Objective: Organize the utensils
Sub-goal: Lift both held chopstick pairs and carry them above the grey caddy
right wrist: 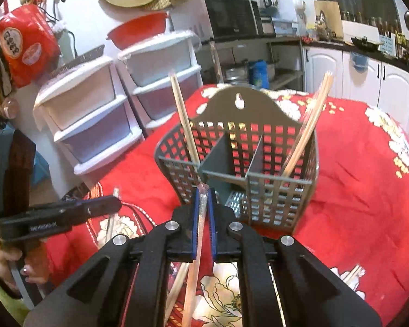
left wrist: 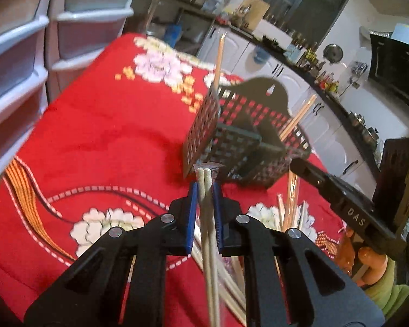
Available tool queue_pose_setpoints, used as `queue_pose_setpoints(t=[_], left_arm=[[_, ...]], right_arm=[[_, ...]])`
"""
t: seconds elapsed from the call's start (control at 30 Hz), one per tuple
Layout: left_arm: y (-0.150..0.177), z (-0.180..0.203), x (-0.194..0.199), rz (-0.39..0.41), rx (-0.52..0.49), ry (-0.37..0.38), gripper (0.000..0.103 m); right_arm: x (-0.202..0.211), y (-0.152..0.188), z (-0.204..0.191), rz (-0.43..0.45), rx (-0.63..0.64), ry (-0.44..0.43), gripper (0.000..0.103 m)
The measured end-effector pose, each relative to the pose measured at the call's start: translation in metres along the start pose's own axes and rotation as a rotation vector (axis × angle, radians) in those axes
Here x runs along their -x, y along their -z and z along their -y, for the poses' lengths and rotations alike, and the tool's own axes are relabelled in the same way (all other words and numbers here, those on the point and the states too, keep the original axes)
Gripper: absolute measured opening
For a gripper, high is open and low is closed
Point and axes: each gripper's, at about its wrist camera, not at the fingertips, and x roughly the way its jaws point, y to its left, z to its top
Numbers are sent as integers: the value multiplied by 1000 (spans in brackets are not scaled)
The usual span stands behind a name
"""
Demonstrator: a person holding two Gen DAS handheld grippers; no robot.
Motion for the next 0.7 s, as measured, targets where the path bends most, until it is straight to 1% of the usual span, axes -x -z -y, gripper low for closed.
queue_pose_setpoints(t=[0.37, 0.7], left_arm=[[-24, 22, 19, 89, -43, 24, 5], [-45, 41, 27, 138, -74, 54, 5]], right_arm=[[36, -16, 0, 99, 13, -7, 6], [61, -28, 0, 170, 24, 4, 6]])
